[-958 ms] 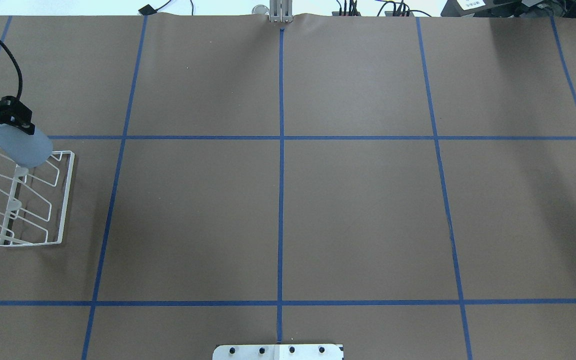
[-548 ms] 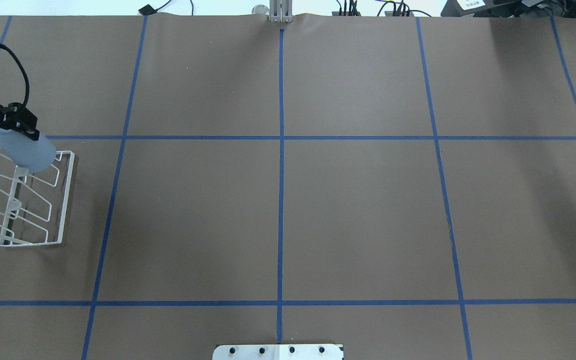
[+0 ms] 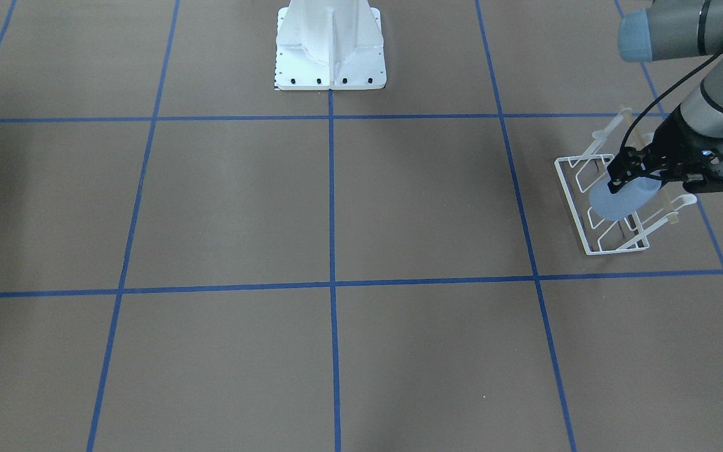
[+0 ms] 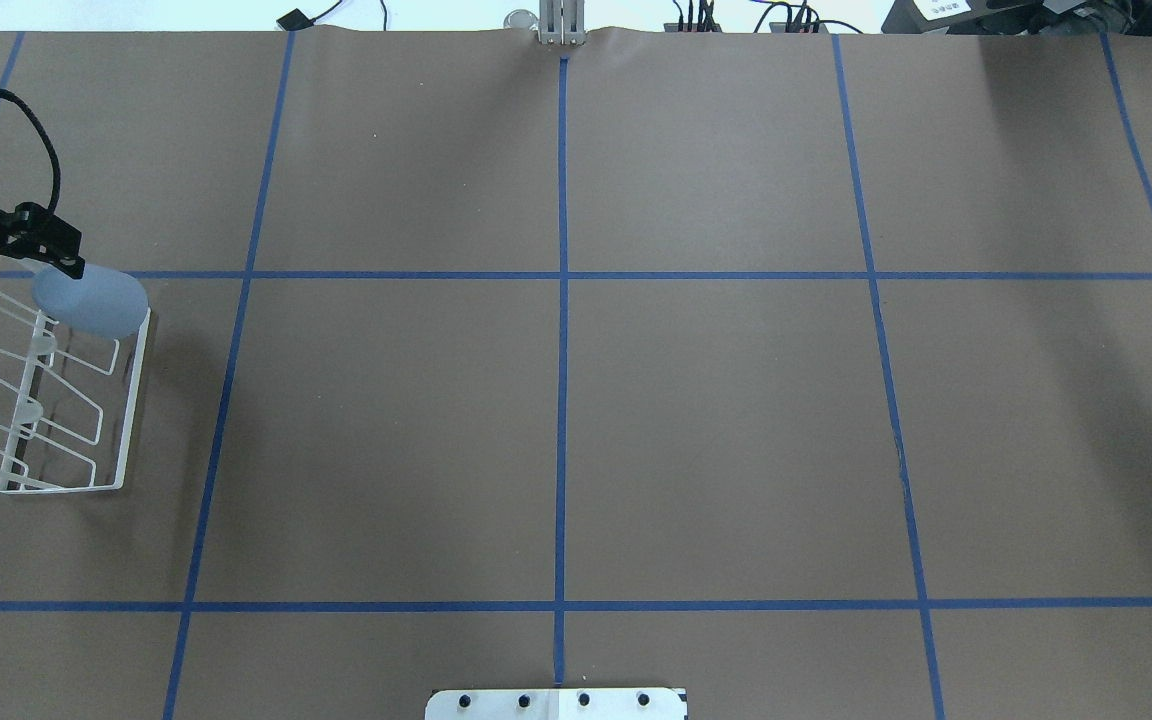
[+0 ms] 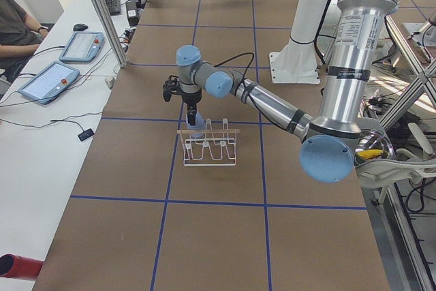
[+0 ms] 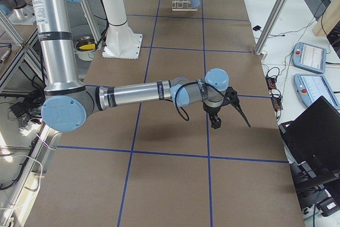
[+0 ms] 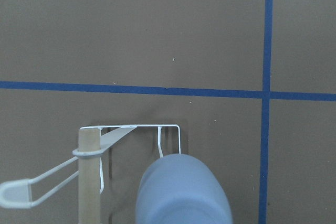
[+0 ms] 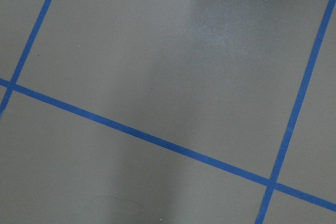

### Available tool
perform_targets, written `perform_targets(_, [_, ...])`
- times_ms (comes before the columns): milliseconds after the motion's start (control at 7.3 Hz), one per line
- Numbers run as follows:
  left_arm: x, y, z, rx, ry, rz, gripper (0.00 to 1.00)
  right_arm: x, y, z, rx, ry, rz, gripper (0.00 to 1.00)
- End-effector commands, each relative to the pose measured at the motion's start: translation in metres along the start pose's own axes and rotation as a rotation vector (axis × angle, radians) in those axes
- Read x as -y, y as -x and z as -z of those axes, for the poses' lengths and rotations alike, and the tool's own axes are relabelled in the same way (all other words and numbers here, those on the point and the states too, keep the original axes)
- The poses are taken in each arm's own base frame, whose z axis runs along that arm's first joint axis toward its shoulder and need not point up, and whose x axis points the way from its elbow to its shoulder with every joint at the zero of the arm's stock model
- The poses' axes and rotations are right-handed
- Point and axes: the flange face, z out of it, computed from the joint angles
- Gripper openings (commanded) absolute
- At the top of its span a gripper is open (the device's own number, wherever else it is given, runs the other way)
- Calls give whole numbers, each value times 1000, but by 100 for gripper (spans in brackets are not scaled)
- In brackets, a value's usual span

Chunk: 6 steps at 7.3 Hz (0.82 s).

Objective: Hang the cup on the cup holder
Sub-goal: 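Lower the cup onto a wooden peg of the rack with the left gripper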

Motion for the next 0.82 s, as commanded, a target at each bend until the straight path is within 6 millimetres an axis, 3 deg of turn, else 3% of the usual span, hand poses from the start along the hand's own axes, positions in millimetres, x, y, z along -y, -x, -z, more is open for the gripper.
perform_targets(0, [0, -4, 6, -7, -10, -3, 98, 0, 0, 5, -2, -8, 0, 100])
perform_targets(274, [-5, -2, 34, -27, -57, -19, 98, -1, -7, 15, -10, -26, -13, 100])
perform_targets(411, [-1, 15, 47, -21, -83, -5, 98, -1, -12, 22, -14, -25, -35, 100])
perform_targets(548, [-6, 52, 46, 17, -80, -115, 98, 9, -14, 34, -21, -3, -77, 100])
perform_targets(685, [5, 90, 48, 48, -79, -185, 98, 9, -17, 41, -37, -8, -71, 100])
